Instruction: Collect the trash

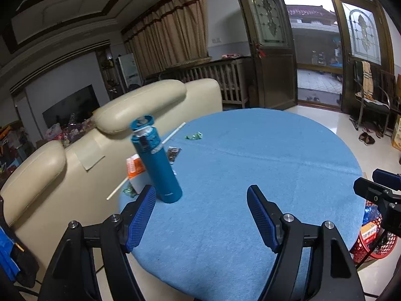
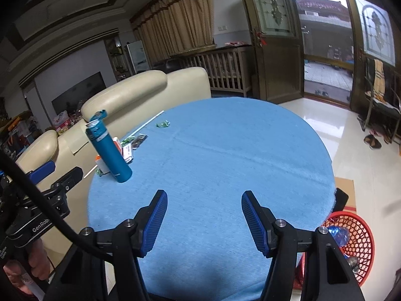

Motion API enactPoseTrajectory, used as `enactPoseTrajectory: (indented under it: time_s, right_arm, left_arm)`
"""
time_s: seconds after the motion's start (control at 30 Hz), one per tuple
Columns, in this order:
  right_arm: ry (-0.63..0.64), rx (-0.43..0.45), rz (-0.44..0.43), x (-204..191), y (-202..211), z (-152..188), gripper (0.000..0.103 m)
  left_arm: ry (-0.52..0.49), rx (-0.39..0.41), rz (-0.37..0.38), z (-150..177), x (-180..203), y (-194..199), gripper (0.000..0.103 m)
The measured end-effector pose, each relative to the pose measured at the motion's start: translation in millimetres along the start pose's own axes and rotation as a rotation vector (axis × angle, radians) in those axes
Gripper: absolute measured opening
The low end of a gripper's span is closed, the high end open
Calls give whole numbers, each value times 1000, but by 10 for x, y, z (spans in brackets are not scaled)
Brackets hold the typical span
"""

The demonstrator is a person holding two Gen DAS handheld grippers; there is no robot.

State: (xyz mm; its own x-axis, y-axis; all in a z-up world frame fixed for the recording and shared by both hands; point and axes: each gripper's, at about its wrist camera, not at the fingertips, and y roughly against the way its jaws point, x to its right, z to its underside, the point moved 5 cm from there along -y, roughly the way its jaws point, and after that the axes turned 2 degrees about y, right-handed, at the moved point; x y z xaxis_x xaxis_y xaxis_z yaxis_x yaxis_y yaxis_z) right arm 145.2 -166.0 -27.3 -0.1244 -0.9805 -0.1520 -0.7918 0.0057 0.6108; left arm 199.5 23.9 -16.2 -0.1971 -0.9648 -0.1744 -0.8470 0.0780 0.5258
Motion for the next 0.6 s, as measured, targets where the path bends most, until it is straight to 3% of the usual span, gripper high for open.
enactPoseTrajectory:
  time_s: [0.6]
  right_arm:
    - [6, 9, -12, -228, -15, 72, 65]
  left_arm:
    - [27, 1, -23, 105, -230, 119, 76]
